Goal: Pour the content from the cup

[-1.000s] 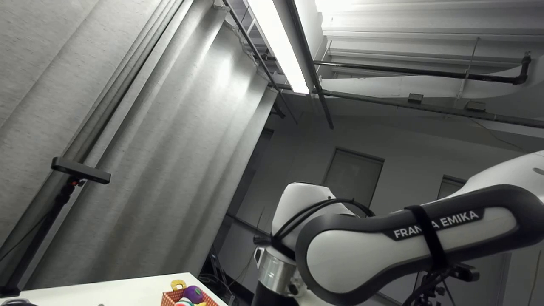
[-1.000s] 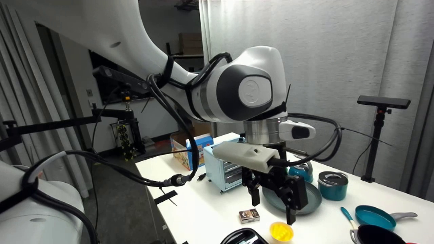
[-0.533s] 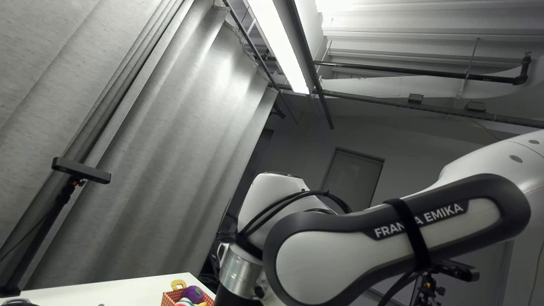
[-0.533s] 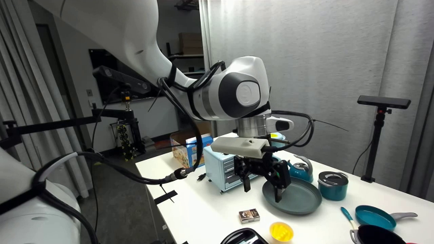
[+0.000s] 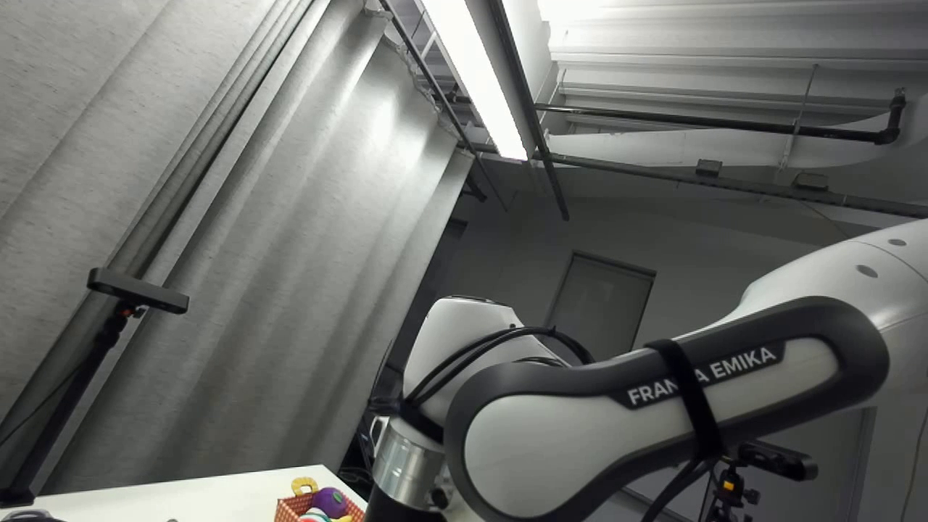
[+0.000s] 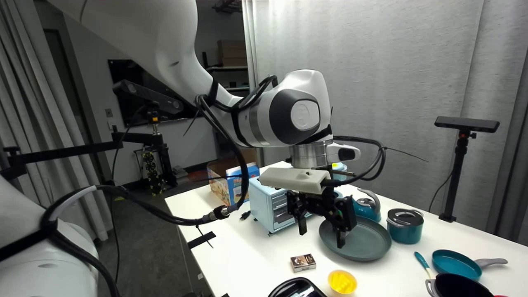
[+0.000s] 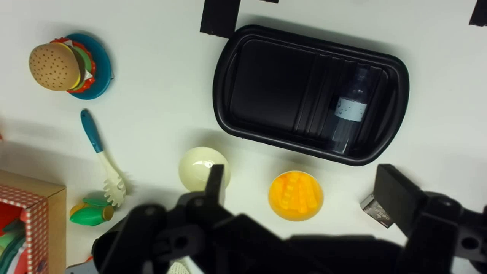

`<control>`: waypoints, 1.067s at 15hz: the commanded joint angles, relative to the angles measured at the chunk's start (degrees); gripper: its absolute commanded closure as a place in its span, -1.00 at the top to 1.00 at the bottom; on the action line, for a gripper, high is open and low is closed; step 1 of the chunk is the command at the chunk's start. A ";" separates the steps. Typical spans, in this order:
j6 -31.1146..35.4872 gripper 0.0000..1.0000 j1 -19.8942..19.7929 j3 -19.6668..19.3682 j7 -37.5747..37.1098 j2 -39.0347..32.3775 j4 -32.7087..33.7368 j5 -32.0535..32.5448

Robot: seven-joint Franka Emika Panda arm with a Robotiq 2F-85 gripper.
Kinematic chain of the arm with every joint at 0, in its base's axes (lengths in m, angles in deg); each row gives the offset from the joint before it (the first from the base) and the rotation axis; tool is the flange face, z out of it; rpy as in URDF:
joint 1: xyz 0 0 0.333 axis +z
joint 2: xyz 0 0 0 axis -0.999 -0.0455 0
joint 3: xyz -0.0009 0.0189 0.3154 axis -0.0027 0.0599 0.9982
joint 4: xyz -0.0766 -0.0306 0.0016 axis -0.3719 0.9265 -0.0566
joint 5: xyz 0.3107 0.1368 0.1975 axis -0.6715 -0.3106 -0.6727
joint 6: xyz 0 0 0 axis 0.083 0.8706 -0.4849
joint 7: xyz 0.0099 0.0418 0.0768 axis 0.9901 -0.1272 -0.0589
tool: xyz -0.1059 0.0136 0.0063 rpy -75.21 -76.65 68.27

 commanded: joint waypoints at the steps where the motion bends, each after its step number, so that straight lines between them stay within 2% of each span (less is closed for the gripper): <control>1: 0.84 1.00 -0.50 0.36 -2.41 -3.91 2.89 0.70; 8: 1.22 1.00 1.91 2.59 -4.09 -13.21 8.14 -0.89; 16: 2.76 1.00 4.02 3.57 -4.08 -25.04 15.53 -10.01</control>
